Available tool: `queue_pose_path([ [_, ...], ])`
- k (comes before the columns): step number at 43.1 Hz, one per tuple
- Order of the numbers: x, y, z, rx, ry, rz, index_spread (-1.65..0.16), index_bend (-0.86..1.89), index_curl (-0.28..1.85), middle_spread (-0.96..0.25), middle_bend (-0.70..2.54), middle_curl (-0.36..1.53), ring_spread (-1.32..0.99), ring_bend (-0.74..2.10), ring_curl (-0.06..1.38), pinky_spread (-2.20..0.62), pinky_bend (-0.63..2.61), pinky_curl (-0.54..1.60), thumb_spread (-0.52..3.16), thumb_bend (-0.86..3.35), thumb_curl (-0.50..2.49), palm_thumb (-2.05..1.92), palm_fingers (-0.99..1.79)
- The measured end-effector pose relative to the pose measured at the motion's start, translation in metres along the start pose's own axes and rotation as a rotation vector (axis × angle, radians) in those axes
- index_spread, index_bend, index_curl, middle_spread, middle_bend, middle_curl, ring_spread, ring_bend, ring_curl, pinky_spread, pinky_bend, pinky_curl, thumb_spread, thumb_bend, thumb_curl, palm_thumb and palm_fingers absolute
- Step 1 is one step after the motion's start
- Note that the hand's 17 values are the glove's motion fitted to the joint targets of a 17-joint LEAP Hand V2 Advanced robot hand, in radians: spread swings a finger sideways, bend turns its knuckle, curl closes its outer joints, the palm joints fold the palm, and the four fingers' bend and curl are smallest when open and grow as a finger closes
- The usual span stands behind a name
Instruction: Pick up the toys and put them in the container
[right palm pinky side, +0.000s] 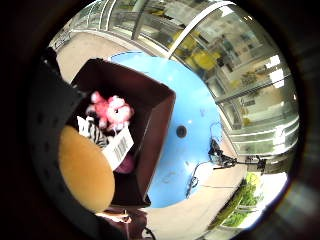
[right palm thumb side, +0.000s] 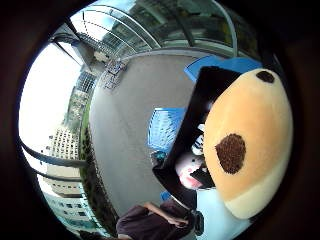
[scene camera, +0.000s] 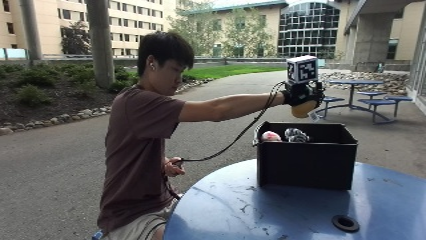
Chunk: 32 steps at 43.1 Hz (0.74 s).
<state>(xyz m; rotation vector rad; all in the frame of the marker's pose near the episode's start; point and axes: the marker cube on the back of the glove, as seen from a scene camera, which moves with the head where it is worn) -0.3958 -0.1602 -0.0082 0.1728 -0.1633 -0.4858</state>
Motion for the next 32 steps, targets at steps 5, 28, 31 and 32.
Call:
queue_pose_path([
  [5,-0.001,-0.005,0.013,-0.174,-0.017,0.017,-0.48,0.82,1.19,-0.30,1.27,0.94,-0.38,1.51,0.75,-0.31,1.32,0.57,0.32,0.00,1.27,0.70,0.49],
  [28,-0.020,-0.003,0.051,-0.160,-0.006,-0.039,-0.22,0.00,0.49,0.01,0.09,0.43,-0.03,0.37,0.37,0.02,0.98,0.40,1.14,-0.03,0.72,0.10,-0.44],
  [31,-0.009,0.003,0.048,-0.124,-0.036,-0.049,-0.21,0.02,0.45,0.02,0.09,0.40,-0.02,0.35,0.37,0.03,0.94,0.38,1.17,-0.02,0.67,0.10,-0.40],
  [32,-0.006,0.005,0.047,-0.115,-0.045,-0.053,-0.21,0.02,0.43,0.02,0.09,0.39,-0.02,0.35,0.37,0.03,0.93,0.38,1.18,-0.02,0.66,0.10,-0.39],
])
